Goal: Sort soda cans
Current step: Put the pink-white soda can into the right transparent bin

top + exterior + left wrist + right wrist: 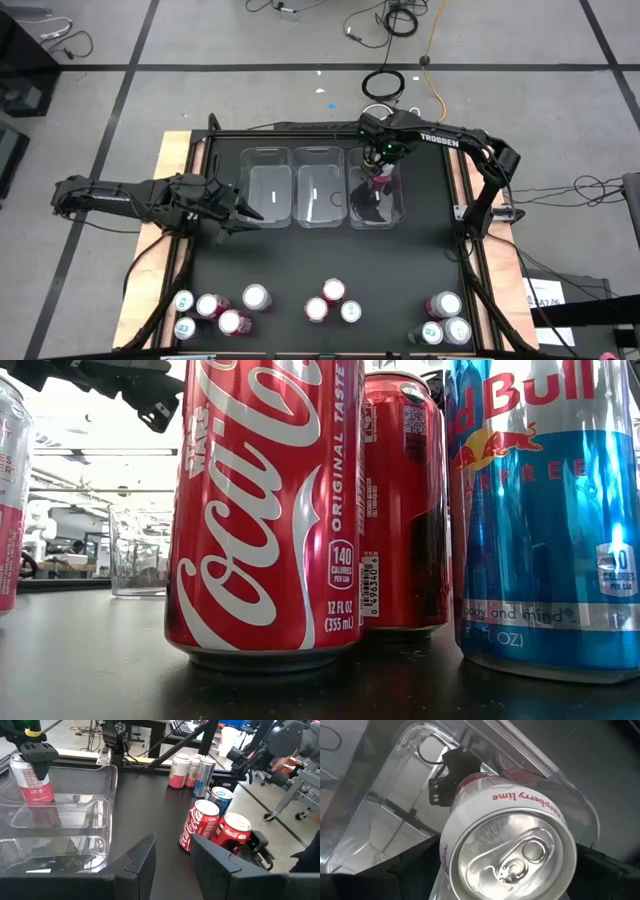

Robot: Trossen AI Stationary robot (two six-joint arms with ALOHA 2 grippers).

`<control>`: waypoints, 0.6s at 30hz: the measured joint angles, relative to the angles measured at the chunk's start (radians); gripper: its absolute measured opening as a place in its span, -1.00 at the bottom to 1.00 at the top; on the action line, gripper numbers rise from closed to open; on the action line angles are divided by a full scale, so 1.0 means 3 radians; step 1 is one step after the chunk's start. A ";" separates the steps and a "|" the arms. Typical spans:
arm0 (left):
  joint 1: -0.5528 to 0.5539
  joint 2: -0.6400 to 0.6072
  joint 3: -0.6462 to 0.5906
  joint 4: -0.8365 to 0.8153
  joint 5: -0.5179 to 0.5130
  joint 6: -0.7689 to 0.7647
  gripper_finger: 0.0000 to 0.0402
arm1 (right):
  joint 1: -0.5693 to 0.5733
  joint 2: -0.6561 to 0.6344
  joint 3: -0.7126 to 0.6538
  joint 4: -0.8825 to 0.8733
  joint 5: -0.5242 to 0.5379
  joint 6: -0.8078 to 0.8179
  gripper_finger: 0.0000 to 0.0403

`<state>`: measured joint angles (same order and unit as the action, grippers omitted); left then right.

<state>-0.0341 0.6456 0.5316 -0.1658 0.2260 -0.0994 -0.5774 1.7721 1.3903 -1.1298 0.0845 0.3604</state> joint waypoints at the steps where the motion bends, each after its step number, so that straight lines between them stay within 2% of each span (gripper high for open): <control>1: 0.0000 0.0001 0.0000 0.0000 0.0000 0.0001 -0.35 | 0.0000 -0.0001 0.0000 -0.0004 0.0000 -0.0015 0.73; 18: 0.0000 0.0001 0.0000 0.0000 0.0000 0.0000 -0.35 | -0.0014 -0.0002 0.0003 -0.0033 -0.0024 -0.0055 0.74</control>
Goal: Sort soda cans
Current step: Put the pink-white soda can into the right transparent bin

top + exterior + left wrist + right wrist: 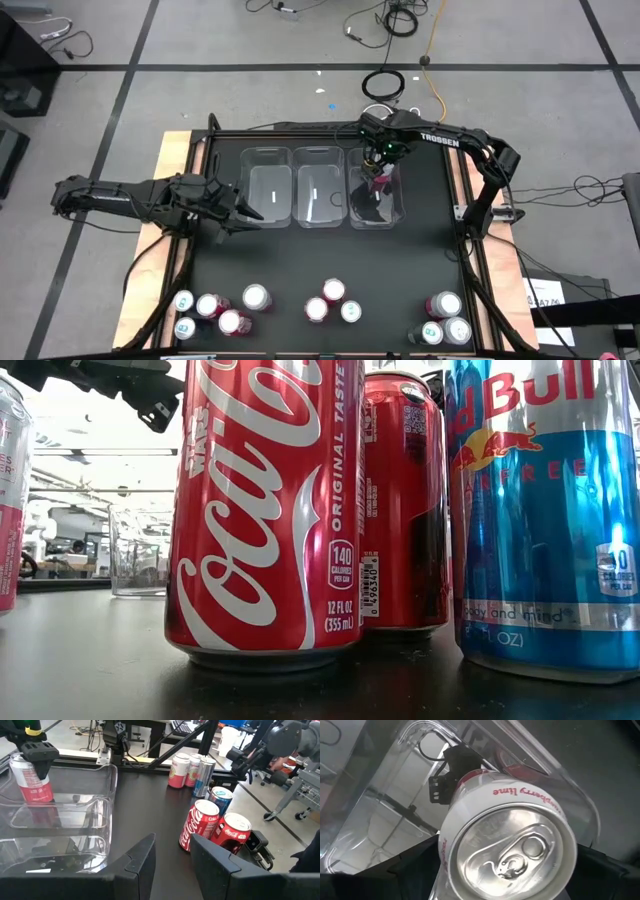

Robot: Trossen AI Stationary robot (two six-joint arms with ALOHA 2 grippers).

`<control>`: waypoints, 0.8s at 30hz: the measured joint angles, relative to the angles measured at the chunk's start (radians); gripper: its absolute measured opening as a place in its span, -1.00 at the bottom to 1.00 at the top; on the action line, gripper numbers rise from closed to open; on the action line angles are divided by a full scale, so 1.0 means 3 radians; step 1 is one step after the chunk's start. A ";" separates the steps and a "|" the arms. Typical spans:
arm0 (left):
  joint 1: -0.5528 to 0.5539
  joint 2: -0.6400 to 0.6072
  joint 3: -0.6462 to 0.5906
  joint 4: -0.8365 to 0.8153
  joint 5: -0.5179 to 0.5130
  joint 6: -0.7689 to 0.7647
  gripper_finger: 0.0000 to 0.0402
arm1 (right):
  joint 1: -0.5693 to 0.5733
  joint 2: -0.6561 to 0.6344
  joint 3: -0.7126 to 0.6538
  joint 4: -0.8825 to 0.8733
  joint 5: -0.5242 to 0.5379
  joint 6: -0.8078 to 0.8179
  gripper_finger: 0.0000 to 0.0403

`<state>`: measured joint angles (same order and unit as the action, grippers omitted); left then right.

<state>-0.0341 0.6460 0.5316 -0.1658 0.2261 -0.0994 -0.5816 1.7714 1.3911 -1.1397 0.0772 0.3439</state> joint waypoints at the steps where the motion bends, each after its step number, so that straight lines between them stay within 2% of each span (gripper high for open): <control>1: -0.0001 -0.0001 0.0000 0.0000 0.0000 -0.0001 -0.35 | 0.0000 -0.0001 0.0000 0.0000 -0.0001 0.0000 0.74; 24: -0.0001 -0.0001 0.0000 -0.0001 0.0001 -0.0010 -0.35 | -0.0006 -0.0118 0.0003 0.0022 0.0097 0.0034 0.74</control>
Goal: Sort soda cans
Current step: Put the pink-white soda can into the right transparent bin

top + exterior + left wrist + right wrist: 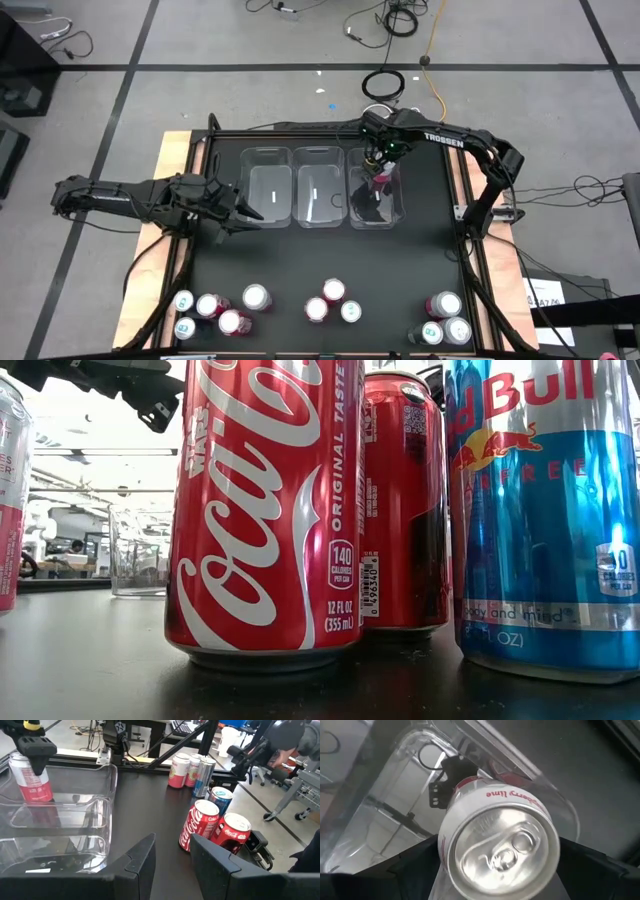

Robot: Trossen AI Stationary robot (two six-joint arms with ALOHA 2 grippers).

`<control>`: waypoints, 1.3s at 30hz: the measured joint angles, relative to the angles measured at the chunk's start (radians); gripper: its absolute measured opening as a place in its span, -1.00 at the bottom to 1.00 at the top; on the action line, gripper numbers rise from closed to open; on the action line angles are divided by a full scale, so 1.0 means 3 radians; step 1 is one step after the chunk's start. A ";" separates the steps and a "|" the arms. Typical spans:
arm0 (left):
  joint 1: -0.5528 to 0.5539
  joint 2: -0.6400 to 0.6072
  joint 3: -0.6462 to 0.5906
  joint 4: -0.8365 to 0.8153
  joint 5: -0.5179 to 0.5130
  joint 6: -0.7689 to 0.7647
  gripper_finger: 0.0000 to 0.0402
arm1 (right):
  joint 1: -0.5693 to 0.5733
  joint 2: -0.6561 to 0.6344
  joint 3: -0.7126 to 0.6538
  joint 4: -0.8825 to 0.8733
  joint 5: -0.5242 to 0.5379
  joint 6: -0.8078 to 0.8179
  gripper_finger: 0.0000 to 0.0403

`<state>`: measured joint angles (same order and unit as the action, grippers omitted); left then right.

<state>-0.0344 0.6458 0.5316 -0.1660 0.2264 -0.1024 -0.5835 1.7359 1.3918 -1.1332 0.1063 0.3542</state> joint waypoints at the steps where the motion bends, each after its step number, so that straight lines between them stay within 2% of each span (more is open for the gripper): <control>1: 0.0001 0.0000 0.0000 0.0001 -0.0001 0.0000 -0.35 | 0.0000 -0.0034 0.0000 0.0000 0.0003 0.0000 0.74; 12: 0.0001 0.0000 0.0000 0.0000 0.0000 0.0009 -0.35 | 0.0015 -0.0537 0.0000 -0.0177 -0.0014 0.0182 0.74; 16: 0.0001 0.0001 0.0000 0.0000 -0.0001 0.0011 -0.35 | 0.0091 -0.0844 0.0000 -0.0442 -0.0021 0.0657 0.74; 20: 0.0001 0.0001 0.0000 0.0000 -0.0001 0.0011 -0.35 | 0.0342 -0.1207 0.0000 -0.0765 -0.0022 0.1206 0.74; 24: 0.0000 0.0001 0.0000 0.0000 0.0000 0.0010 -0.35 | 0.0863 -0.1576 0.0001 -0.0938 -0.0004 0.1866 0.74; 28: 0.0001 0.0001 0.0000 0.0000 0.0000 0.0010 -0.35 | 0.1548 -0.1794 0.0004 -0.1100 0.0013 0.2704 0.74; 33: 0.0001 0.0001 0.0000 0.0000 0.0000 0.0012 -0.35 | 0.2413 -0.1756 0.0004 -0.1256 0.0020 0.3633 0.74; 39: 0.0000 0.0000 0.0000 -0.0002 0.0000 0.0012 -0.35 | 0.3290 -0.1507 0.0004 -0.1364 -0.0015 0.4669 0.74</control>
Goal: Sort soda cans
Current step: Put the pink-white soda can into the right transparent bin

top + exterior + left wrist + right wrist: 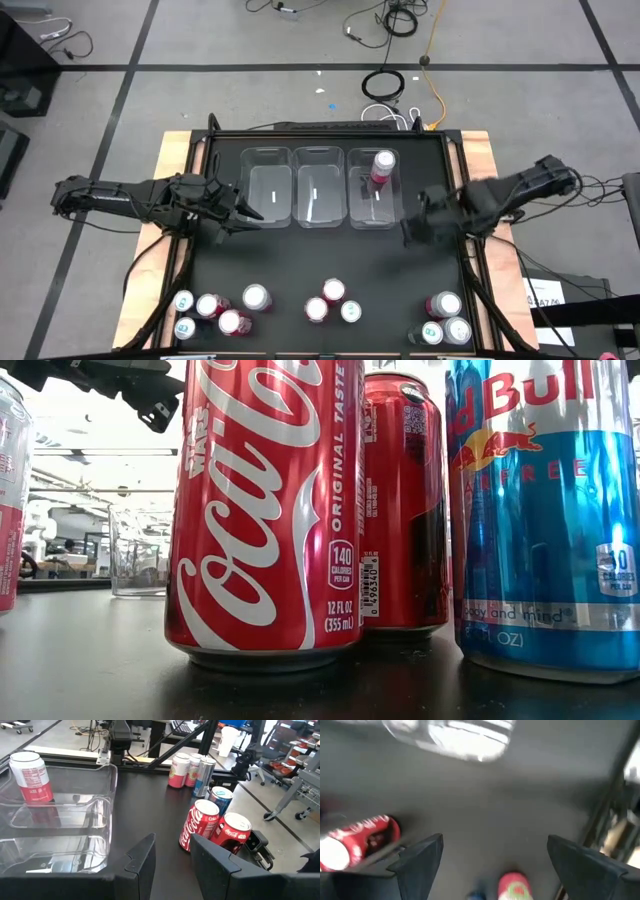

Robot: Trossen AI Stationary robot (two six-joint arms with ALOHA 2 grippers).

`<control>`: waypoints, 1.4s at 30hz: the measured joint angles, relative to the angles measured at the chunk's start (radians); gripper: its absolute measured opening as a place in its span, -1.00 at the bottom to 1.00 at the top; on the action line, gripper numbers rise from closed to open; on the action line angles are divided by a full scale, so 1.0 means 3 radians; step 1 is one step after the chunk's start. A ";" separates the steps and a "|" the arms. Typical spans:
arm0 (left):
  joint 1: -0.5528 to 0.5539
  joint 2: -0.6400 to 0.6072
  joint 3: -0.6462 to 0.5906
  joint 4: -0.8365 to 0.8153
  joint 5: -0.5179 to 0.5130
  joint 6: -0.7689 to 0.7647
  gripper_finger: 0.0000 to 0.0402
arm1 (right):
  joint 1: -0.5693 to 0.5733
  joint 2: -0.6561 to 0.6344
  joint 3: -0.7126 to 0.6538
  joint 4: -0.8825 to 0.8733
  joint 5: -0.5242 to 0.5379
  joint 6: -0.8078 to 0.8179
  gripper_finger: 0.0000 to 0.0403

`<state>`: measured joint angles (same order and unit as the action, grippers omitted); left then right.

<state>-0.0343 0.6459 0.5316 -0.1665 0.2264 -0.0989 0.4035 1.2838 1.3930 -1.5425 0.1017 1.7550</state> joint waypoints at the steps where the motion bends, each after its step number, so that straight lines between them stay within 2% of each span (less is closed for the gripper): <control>1: 0.0000 0.0000 0.0000 -0.0001 0.0000 0.0000 -0.35 | 0.0130 0.0048 0.0000 -0.0024 -0.0014 0.0158 0.74; 9: 0.0000 0.0000 0.0000 -0.0003 0.0000 0.0000 -0.35 | 0.0967 0.0365 -0.0002 -0.0004 -0.0288 0.1115 0.74; 15: -0.0001 0.0000 0.0000 -0.0003 0.0000 0.0000 -0.35 | 0.1476 0.0545 -0.0003 0.0251 -0.0430 0.1814 0.74; 18: -0.0001 0.0000 0.0000 -0.0002 0.0000 0.0001 -0.35 | 0.1588 0.0658 -0.0004 0.0381 -0.0539 0.1853 0.74; 31: -0.0001 0.0000 0.0000 0.0001 0.0000 0.0000 -0.35 | 0.1915 0.1013 -0.0005 0.0327 -0.0535 0.1831 0.74; 42: 0.0000 0.0000 0.0000 0.0002 0.0000 -0.0002 -0.35 | 0.2069 0.1255 -0.0006 0.0382 -0.0406 0.1797 0.74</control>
<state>-0.0342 0.6460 0.5316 -0.1658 0.2264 -0.0994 1.0241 1.6601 1.3911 -1.4278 -0.0202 2.2941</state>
